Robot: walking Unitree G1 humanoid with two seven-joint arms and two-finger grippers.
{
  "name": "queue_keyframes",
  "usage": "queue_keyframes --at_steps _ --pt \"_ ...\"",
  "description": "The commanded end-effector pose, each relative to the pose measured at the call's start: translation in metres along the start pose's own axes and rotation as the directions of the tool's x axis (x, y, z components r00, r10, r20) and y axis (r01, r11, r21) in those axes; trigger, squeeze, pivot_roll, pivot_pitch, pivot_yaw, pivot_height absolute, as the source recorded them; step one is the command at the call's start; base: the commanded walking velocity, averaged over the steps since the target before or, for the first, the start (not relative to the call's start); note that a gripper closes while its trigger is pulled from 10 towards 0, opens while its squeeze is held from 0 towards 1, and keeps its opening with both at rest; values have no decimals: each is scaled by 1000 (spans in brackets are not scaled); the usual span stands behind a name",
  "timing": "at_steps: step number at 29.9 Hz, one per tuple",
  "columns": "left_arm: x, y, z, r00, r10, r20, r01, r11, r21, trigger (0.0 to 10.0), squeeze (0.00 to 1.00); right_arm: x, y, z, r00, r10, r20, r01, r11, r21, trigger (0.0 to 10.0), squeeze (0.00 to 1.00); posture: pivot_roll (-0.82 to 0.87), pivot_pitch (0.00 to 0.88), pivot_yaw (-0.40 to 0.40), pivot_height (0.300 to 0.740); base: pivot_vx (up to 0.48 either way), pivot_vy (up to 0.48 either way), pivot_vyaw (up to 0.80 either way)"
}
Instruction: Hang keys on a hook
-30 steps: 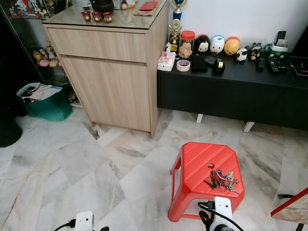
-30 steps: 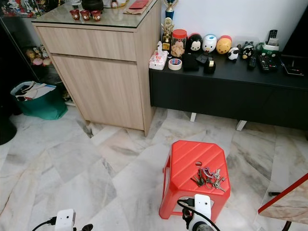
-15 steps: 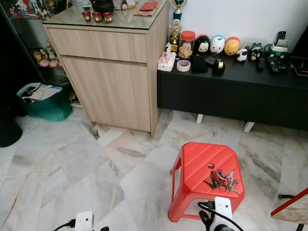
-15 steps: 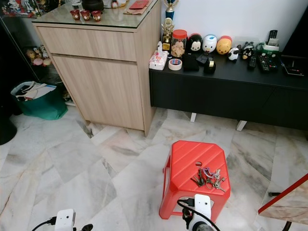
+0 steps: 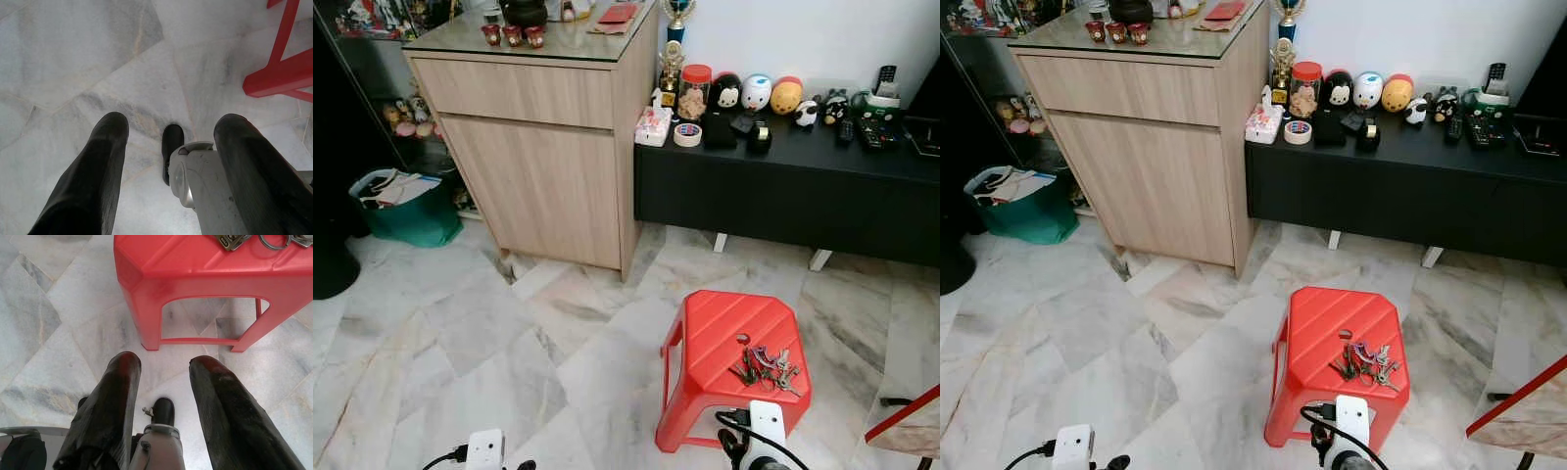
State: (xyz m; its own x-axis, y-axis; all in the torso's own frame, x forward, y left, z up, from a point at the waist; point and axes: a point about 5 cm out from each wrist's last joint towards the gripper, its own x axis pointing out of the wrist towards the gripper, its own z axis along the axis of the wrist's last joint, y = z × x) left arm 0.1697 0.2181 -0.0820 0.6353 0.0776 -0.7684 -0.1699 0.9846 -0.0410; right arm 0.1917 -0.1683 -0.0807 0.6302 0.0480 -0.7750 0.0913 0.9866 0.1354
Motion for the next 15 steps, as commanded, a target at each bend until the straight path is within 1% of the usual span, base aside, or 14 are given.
queue_keyframes --at_steps 1,13,15 --pt "-1 2 -1 1000 5 0 -5 1000 -7 10000 0 -1 -2 -1 1000 -3 -4 3 1000 -3 10000 0 93 18 -11 740 0 0 0" --pt "-1 2 -1 1000 8 3 -8 1000 -21 10000 0 0 -2 -2 1000 -10 -17 10 1000 -8 10000 0 97 31 -13 740 0 0 0" --pt "-1 2 -2 1000 8 4 -8 1000 -24 10000 0 0 -2 -2 1000 -10 -22 10 1000 -6 10000 0 97 31 -13 740 0 0 -606"
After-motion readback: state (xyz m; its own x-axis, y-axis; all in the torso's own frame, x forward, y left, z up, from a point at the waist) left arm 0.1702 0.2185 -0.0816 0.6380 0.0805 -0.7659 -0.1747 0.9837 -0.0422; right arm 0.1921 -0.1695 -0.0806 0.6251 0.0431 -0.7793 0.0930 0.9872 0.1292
